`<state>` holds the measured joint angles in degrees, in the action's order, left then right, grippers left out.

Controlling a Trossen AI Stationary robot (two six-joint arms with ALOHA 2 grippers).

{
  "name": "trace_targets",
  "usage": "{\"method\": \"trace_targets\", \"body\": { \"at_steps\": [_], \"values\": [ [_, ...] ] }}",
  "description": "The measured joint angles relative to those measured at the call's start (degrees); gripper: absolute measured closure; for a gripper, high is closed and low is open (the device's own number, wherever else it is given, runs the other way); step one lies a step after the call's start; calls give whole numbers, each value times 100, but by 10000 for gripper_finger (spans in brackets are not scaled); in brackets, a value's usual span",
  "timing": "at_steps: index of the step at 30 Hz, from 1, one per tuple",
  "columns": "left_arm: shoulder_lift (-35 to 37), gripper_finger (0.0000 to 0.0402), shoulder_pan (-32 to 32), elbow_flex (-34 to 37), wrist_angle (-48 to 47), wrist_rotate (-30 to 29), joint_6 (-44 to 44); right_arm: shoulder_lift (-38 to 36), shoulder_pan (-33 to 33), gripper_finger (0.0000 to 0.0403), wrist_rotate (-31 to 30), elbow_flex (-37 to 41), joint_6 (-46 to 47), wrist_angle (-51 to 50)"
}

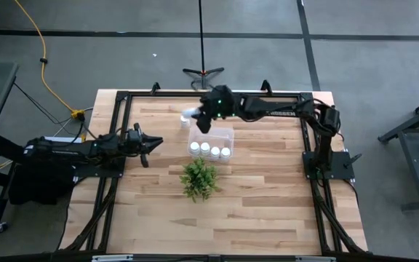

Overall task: Pick and place pill bottles into a basket
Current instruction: Put the white pill bottle in the transparent bin

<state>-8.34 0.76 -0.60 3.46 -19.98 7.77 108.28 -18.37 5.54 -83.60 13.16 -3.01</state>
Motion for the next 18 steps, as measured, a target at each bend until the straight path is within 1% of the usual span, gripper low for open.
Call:
{"method": "trace_targets", "body": {
  "at_steps": [2, 6, 9, 15, 18],
  "values": [
    [-77, 318, 2, 0, -4, 6, 7, 8, 87, 255, -59, 8, -130, -421],
    [-213, 318, 0, 0, -4, 10, 42, 9, 328, 255, -8, 9, -342, -931],
    [-243, 318, 0, 0, -3, 10, 44, 9, 489, 255, -187, 9, -423, -1377],
    [-240, 318, 0, 0, 0, 10, 43, 9, 610, 255, -272, 9, -553, -2206],
    [-240, 318, 0, 0, 0, 10, 44, 9, 614, 255, -343, 9, -543, -2371]
  ]
}}
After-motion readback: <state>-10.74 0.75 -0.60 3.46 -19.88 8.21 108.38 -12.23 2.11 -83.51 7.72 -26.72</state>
